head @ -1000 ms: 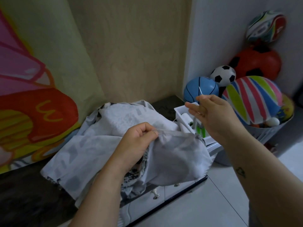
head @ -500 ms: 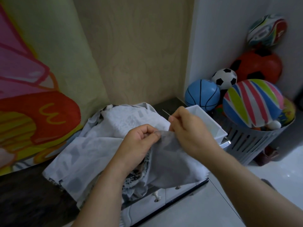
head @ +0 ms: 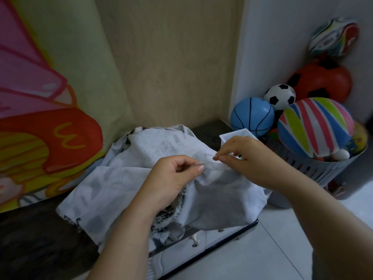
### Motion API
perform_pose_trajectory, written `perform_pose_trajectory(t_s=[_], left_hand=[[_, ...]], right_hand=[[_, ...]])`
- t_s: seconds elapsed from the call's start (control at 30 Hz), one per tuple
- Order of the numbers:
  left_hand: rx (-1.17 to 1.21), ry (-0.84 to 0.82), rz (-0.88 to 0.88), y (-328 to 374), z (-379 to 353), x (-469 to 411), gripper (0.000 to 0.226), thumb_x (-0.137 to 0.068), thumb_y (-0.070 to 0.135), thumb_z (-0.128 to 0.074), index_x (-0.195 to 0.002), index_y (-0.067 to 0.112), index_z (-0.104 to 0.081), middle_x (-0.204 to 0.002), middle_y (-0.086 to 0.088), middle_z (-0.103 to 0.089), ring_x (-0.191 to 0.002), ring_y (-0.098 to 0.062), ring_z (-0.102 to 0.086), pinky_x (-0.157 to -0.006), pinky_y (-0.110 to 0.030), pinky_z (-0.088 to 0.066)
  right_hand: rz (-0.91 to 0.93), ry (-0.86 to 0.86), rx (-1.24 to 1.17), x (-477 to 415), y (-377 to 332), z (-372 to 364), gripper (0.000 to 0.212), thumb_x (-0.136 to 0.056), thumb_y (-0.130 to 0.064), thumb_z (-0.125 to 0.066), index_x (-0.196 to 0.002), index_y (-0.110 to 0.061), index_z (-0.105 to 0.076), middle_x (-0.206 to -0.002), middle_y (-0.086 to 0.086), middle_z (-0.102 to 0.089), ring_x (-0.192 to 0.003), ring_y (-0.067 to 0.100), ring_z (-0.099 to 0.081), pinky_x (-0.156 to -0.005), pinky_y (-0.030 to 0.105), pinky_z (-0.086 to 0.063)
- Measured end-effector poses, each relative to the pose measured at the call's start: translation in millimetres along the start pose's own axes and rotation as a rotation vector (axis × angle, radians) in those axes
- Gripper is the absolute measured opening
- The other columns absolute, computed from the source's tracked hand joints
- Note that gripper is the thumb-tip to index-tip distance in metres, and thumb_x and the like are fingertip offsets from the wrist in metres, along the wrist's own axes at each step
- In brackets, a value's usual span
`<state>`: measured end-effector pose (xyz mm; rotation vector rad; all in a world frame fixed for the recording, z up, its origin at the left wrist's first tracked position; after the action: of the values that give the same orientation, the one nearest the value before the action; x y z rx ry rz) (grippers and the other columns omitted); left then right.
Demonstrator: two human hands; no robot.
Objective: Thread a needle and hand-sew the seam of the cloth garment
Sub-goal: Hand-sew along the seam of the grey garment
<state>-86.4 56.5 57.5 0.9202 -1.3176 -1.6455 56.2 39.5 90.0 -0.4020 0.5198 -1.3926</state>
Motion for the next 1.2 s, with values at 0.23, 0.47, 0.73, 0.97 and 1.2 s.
perform_pose_trajectory(t_s=[0.23, 0.47, 0.73, 0.97, 1.2], left_hand=[[0.021, 0.009, 0.035, -5, 0, 0, 0.010, -0.081, 0.016, -0.070, -0.076, 0.025, -0.073, -0.076, 0.008, -0.074, -0.076, -0.003, -0.067, -0.073, -0.014, -0.049], [0.036, 0.000, 0.054, -8, -1, 0, 0.011, -0.083, 0.016, -0.069, -0.075, 0.024, -0.073, -0.077, 0.005, -0.074, -0.077, -0.004, -0.068, -0.073, -0.017, -0.049], [0.043, -0.032, 0.050, -6, -5, 0, 0.015, -0.085, 0.014, -0.066, -0.076, 0.023, -0.072, -0.075, 0.008, -0.073, -0.073, -0.001, -0.067, -0.069, -0.012, -0.048], [0.094, -0.045, 0.042, -5, -9, -1, 0.011, -0.085, 0.011, -0.066, -0.080, 0.019, -0.073, -0.077, 0.006, -0.074, -0.076, -0.002, -0.067, -0.070, -0.012, -0.048], [0.162, 0.043, 0.069, -11, -1, -4, 0.008, -0.085, 0.015, -0.065, -0.086, 0.014, -0.073, -0.083, 0.001, -0.075, -0.081, -0.007, -0.069, -0.074, -0.016, -0.051]], right_hand=[[0.017, -0.107, 0.081, 2, 1, -6, 0.023, -0.093, -0.019, -0.056, -0.104, -0.033, -0.070, -0.088, -0.028, -0.049, -0.072, -0.008, -0.049, -0.064, 0.001, -0.039], [0.025, -0.130, 0.105, 2, -1, -10, 0.023, -0.092, -0.020, -0.057, -0.108, -0.033, -0.068, -0.084, -0.032, -0.045, -0.073, -0.004, -0.053, -0.064, 0.003, -0.039], [0.047, -0.123, 0.114, 2, -9, -10, 0.023, -0.093, -0.018, -0.056, -0.107, -0.031, -0.069, -0.105, -0.015, -0.058, -0.091, 0.006, -0.056, -0.088, 0.021, -0.047], [0.056, -0.087, -0.175, 3, -18, -12, 0.019, -0.092, -0.019, -0.056, -0.099, -0.035, -0.064, -0.096, -0.021, -0.065, -0.086, -0.009, -0.059, -0.081, 0.005, -0.045], [0.080, -0.103, -0.446, 7, -25, -14, 0.021, -0.086, -0.005, -0.061, -0.096, -0.023, -0.061, -0.096, -0.007, -0.067, -0.093, 0.004, -0.064, -0.089, 0.027, -0.053]])
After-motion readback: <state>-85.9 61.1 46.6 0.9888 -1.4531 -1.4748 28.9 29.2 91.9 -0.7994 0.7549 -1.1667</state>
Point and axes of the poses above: each hand's wrist, its own x-axis away from the middle knuckle, its own z-axis out of the back of the hand, y = z × x, the point moved 10 cm from there along -x, towards the middle knuckle
